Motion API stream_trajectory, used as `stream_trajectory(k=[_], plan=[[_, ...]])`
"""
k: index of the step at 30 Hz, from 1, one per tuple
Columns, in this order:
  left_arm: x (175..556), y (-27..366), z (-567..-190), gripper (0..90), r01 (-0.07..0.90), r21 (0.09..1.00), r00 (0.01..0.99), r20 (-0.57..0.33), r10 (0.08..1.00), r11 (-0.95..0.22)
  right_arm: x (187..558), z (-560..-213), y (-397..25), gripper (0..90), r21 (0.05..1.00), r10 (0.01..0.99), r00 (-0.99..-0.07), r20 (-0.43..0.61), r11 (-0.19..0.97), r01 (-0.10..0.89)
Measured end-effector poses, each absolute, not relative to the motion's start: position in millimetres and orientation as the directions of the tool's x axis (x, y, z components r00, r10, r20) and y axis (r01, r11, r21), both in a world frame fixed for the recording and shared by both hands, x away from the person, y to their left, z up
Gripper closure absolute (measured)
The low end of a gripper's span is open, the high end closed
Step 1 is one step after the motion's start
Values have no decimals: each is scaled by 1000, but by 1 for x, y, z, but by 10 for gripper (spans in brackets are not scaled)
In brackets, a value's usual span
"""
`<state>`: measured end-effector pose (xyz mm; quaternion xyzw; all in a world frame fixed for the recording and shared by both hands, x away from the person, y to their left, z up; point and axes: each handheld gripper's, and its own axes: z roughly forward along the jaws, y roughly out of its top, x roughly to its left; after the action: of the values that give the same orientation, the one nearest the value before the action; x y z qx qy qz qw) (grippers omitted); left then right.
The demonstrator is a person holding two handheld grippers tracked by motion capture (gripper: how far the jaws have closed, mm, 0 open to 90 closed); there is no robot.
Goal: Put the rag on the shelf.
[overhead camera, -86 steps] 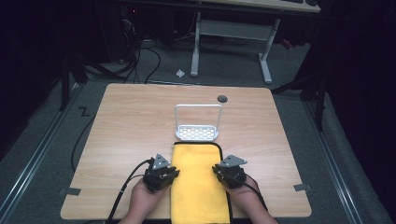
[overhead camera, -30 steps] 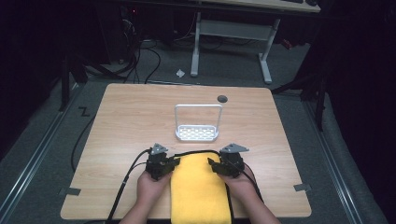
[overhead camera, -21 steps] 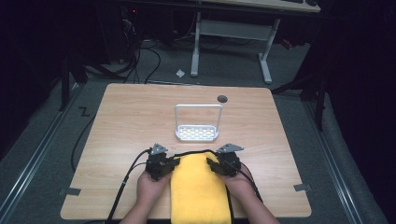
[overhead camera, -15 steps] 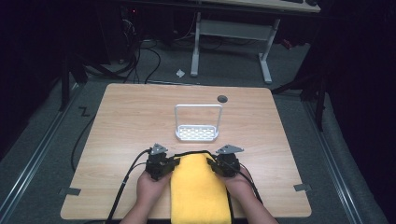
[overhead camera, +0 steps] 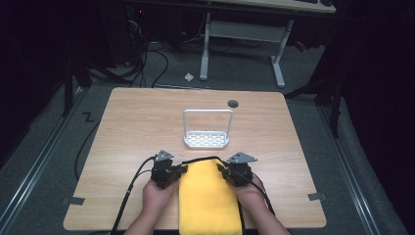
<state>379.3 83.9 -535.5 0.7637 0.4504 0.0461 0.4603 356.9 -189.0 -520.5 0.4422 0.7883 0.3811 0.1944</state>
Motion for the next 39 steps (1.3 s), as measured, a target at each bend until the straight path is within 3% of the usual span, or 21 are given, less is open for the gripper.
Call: stream_trajectory(k=[10,39], plan=[[375,83,-510,840,572,810,616,-318,721,-131,348,-503,-193,780,827,851,-525,22,279,488],[387,89,-404,844,343,939,659,-229,717,-15,355,-405,-192,776,945,866,-498,-56,207,253]])
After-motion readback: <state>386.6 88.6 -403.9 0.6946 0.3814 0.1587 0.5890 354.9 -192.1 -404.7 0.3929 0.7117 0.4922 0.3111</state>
